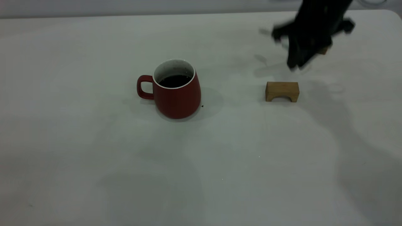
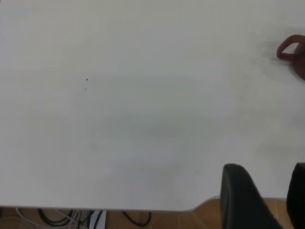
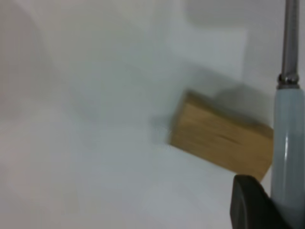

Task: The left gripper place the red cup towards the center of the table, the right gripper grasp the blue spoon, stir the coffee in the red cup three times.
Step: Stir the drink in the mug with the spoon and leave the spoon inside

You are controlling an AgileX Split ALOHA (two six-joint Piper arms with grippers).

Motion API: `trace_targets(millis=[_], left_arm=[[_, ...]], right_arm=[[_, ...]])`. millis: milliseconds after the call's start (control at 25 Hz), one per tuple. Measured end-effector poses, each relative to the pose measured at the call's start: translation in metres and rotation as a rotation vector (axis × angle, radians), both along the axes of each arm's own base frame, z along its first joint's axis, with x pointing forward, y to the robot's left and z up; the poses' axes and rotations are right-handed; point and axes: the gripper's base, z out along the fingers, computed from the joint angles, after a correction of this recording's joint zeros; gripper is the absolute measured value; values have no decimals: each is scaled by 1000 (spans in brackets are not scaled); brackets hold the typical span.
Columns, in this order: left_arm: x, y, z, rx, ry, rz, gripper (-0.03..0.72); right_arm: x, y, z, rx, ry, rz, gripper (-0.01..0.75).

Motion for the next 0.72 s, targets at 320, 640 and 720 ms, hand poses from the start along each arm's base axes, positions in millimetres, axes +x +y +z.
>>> trace_targets(millis=[320,640,720], left_arm=[[0,0,0,0,0,0,318],[0,0,0,0,0,0,318],[0,0,0,0,0,0,318]], right_arm=[[-19,41,82,516,161,-239,122],[-25,104,101,1020,563,-690,120],[-25,114,95,1082,750,-901,119]])
